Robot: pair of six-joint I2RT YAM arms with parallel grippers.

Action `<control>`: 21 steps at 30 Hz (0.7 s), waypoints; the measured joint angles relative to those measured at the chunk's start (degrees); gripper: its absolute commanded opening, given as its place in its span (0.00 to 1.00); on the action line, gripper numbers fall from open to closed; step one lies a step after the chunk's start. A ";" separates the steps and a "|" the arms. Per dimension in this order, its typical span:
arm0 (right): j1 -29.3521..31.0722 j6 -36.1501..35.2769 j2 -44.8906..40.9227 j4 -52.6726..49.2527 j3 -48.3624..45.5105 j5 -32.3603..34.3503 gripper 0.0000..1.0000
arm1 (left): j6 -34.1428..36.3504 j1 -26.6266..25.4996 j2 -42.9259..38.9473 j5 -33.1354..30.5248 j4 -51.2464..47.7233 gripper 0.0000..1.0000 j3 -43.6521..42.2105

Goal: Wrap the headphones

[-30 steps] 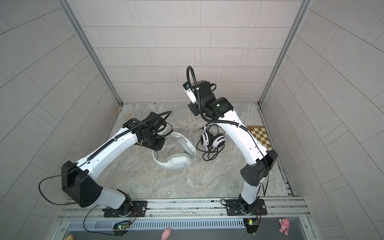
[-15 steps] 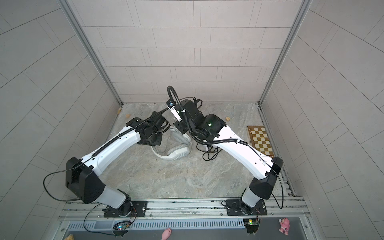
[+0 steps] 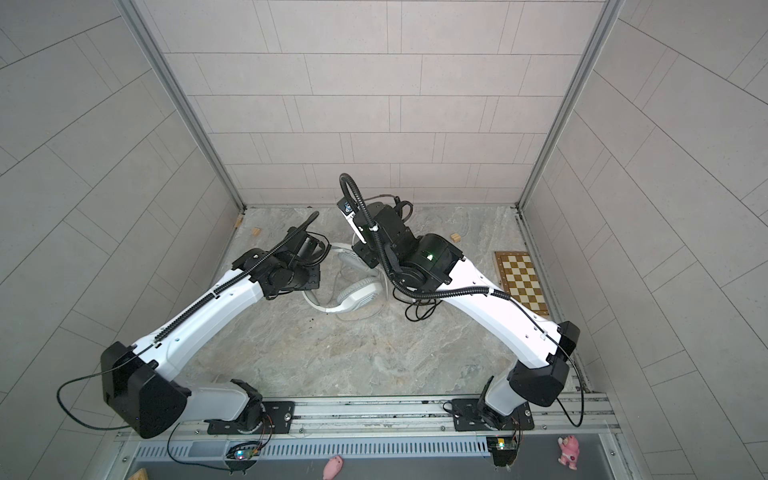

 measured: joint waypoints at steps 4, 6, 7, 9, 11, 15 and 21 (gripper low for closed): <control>-3.85 -1.42 3.61 -1.20 5.22 2.91 0.04 | 1.14 -0.63 -3.50 5.05 1.90 0.00 -4.35; -5.64 -1.70 6.19 -2.49 8.52 3.39 0.04 | 1.55 -1.90 -5.99 6.38 2.78 0.00 -6.49; -6.38 -1.81 7.48 -3.13 10.23 3.50 0.04 | 1.75 -2.91 -7.06 6.73 3.13 0.00 -7.26; -6.82 -1.84 9.62 -4.09 12.92 3.21 0.04 | 1.97 -5.16 -8.17 7.17 3.78 0.00 -8.04; -6.58 -1.84 11.72 -5.35 15.98 2.71 0.03 | 1.95 -7.69 -8.04 7.15 4.63 0.00 -8.13; -6.03 -1.66 15.26 -7.45 22.34 2.36 0.03 | 1.64 -11.74 -5.81 6.12 6.25 0.00 -8.13; -2.51 -1.07 15.69 -9.03 25.42 2.36 0.03 | -2.16 -12.85 0.68 0.61 5.92 0.00 -6.60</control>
